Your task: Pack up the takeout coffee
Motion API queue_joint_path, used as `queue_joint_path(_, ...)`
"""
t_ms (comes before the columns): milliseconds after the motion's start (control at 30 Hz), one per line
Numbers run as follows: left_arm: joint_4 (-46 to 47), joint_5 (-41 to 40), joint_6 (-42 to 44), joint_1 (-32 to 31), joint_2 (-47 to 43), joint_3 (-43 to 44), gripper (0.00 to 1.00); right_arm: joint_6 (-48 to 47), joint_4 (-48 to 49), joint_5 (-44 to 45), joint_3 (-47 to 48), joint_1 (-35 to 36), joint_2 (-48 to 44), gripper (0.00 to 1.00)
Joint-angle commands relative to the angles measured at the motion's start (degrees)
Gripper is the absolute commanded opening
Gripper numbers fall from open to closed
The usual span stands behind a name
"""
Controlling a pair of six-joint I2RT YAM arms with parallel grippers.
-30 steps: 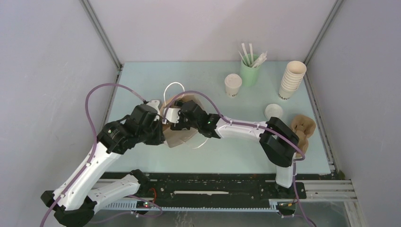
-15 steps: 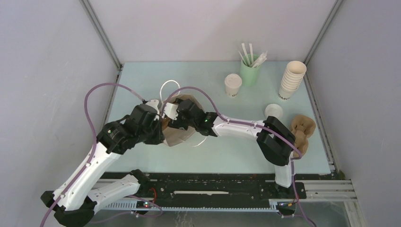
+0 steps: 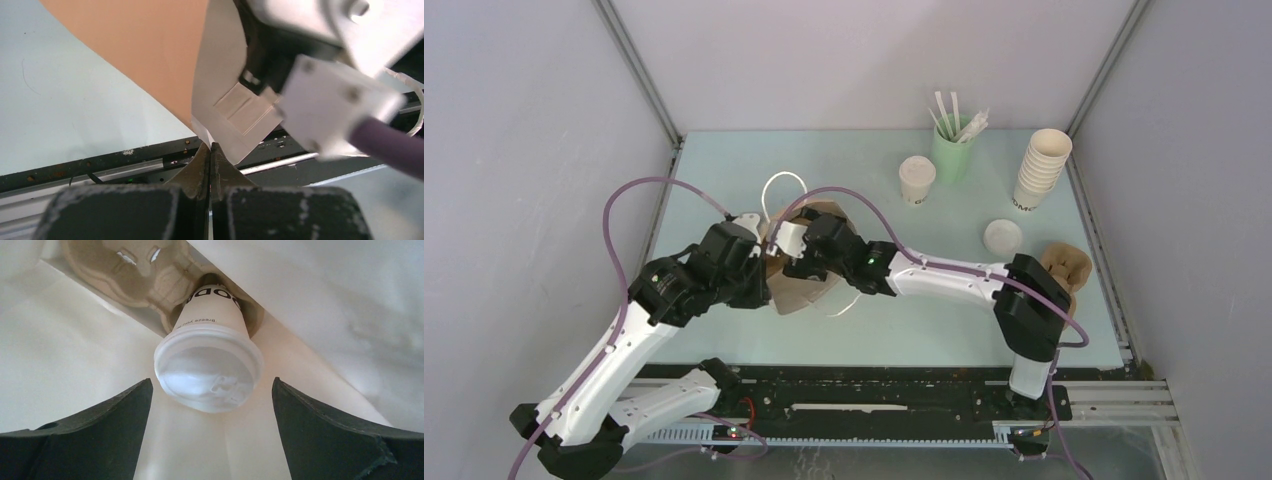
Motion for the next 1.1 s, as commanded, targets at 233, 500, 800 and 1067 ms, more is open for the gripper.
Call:
queue_joint_path(233, -0.8, -2.9, -1.1, -0.1, -0.7, 4.4, 0.00, -2.2, -9.5, 2.0, -3.0, 2.9, -8.9, 0.89)
queue_joint_path(500, -1.0, -3.0, -1.1, 0.0, -0.9, 3.9, 0.00, -0.7, -19.1, 2.1, 0.3, 8.0, -18.3, 0.91)
queue_joint_path(800, -2.4, -2.4, -1.5, -0.1, -0.2, 3.9, 0.00, 14.2, -39.3, 5.3, 12.4, 8.4, -29.6, 0.99)
queue_joint_path(1067, -2.3, -0.8, -2.9, -0.1, 0.3, 2.1, 0.00, 32.1, -37.1, 6.6, 12.5, -16.1, -26.9, 1.00)
